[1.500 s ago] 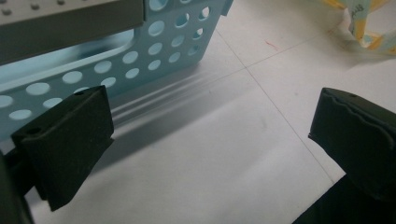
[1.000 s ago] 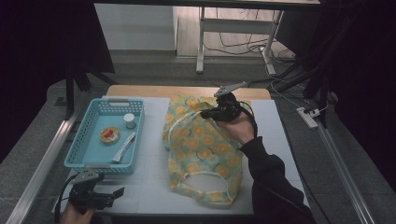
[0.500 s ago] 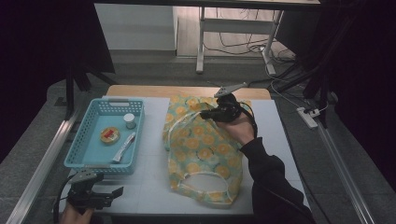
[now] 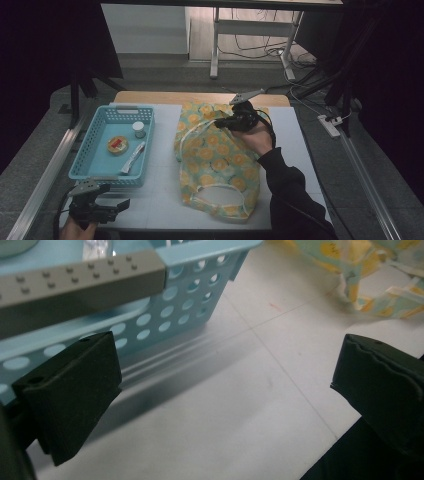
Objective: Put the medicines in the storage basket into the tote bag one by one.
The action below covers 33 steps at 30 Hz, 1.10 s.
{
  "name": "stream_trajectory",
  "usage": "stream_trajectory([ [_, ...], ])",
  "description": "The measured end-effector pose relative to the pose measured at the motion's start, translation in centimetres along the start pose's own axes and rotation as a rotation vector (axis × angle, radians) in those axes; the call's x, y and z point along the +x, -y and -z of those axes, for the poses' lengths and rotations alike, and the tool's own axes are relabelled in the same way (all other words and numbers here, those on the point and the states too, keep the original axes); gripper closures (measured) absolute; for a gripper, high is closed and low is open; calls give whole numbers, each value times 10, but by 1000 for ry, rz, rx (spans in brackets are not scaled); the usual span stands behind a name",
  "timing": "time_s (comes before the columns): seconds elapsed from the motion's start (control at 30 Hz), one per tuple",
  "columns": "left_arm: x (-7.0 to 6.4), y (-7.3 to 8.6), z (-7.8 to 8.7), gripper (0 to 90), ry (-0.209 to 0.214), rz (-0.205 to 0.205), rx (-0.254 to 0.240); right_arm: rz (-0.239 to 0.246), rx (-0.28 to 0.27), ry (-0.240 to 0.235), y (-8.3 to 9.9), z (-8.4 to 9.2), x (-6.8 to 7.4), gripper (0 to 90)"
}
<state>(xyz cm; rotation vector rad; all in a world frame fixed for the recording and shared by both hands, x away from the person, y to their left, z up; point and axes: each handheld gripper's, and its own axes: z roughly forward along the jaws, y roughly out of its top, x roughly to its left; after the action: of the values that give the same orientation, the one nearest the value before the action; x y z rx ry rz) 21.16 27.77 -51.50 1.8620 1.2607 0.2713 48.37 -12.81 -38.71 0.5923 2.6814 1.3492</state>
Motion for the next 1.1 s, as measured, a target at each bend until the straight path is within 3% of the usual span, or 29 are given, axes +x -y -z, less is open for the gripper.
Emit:
stream_trajectory([
  [0.23,0,-5,6,3,2,-18,-27,-1,3,2,1,-1,0,900],
  [0.5,5,-12,12,24,32,31,-6,0,4,4,1,-1,-2,900],
  [0.57,5,-15,12,23,34,34,14,0,3,6,1,-1,-2,900],
  [0.63,4,-17,14,21,39,29,-1,1,4,6,2,-1,-3,900],
  [0.83,5,-24,21,10,17,20,-37,0,5,9,2,0,-3,900],
  [1.1,15,-35,19,0,-8,13,-26,-2,7,9,3,-1,-4,900],
])
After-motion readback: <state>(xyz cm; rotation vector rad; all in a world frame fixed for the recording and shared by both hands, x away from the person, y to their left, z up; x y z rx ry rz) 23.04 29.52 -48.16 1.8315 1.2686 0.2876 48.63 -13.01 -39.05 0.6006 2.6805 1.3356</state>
